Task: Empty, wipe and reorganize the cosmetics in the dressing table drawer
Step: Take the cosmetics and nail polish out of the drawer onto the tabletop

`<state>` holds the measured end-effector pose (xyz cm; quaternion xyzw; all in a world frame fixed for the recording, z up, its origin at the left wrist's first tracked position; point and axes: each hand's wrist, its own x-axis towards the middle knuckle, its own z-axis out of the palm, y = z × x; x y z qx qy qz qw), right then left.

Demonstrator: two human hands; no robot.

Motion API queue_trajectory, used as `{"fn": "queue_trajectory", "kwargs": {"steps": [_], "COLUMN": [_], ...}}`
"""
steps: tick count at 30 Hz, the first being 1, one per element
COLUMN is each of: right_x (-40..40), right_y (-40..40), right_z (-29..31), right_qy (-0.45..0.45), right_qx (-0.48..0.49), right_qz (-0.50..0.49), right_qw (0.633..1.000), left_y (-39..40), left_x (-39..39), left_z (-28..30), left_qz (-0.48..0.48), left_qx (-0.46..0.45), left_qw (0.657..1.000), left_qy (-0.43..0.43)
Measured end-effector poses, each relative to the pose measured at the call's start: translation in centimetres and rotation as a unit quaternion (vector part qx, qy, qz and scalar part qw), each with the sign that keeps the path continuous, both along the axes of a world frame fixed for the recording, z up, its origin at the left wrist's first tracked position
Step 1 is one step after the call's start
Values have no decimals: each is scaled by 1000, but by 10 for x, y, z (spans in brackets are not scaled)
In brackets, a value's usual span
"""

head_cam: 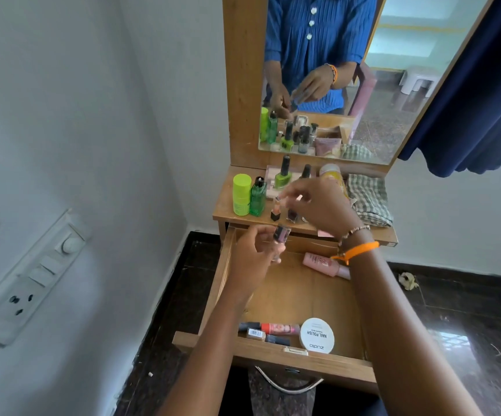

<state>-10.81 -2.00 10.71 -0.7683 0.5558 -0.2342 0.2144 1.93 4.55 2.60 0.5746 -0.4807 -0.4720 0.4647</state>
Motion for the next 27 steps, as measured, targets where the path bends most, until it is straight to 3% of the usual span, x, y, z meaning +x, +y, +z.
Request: {"fn": "queue_trajectory", "kwargs": {"steps": [2, 6, 9, 14, 16, 17, 20, 24, 27], "right_x": [5, 0, -6, -13, -11, -10, -4, 4, 9], "right_y": [13, 8, 1, -2, -3, -5, -22, -50, -63], "right_z": [-5, -2, 6, 0, 0, 1, 7, 3, -10], "right_qy": [36, 14, 34, -77, -123, -137, -134, -16, 61], "right_qx": [43, 43, 89, 112, 75, 47, -28, -68, -68], "right_qz": [40, 16, 62, 57, 21, 1, -45, -66, -61], "right_qw": [998, 999, 994, 989, 989, 989, 990, 995, 994], "left_y": [-4, -6, -4, -5, -3, -1, 6, 19, 26], "left_x": [-2, -2, -2, 2, 4, 7, 14, 16, 15], "left_z": [10, 16, 16, 17, 13, 8, -13, -40, -55], "left_qz": [21, 61, 83, 58, 28, 3, -126, -242, -252], "left_qx": [-13, -28, -38, -31, -25, -17, 32, 138, 169], "left_qw": [999, 992, 987, 982, 995, 1000, 952, 874, 850], "left_qy": [48, 107, 134, 176, 87, -4, -277, -398, -430]}}
